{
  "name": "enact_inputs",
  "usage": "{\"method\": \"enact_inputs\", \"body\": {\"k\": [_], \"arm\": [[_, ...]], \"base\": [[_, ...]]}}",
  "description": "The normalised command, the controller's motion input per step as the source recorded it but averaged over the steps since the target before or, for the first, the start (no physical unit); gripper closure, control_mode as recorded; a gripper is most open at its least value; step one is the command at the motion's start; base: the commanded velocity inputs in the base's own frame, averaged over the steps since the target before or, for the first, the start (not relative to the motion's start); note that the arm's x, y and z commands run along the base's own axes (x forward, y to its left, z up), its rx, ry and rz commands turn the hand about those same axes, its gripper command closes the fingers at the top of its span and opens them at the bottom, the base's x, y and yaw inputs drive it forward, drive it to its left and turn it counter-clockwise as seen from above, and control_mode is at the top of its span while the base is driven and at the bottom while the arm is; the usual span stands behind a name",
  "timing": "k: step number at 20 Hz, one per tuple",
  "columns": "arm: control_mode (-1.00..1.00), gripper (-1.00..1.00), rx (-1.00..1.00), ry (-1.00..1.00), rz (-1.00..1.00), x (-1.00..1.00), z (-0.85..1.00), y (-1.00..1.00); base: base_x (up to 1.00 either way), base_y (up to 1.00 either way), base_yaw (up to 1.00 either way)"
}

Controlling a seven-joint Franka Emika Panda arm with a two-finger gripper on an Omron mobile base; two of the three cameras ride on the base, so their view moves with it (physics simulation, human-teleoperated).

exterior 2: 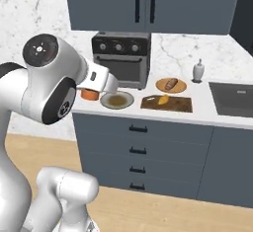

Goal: From the different types of pastries on the counter, select a croissant and place it on the cutting board. Then retrieve a jar of jam from the cabinet and place it alongside the croissant on the cutting board.

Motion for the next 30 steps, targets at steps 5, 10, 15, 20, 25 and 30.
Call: {"method": "enact_inputs", "body": {"k": [5,10,15,20,25,30], "arm": [[1.00,1.00,0.00,0.00,0.00,0.00,0.00,0.00],[1.00,1.00,0.00,0.00,0.00,0.00,0.00,0.00],[1.00,1.00,0.00,0.00,0.00,0.00,0.00,0.00],[1.00,1.00,0.00,0.00,0.00,0.00,0.00,0.00],[1.00,1.00,0.00,0.00,0.00,0.00,0.00,0.00],[1.00,1.00,0.00,0.00,0.00,0.00,0.00,0.00]], "base": [[0.34,-0.48,0.29],[0.88,-0.07,0.14],[0.39,-0.50,-0.01],[0.07,-0.58,-0.16],[0.85,0.70,-0.21],[0.85,0.20,-0.12]]}}
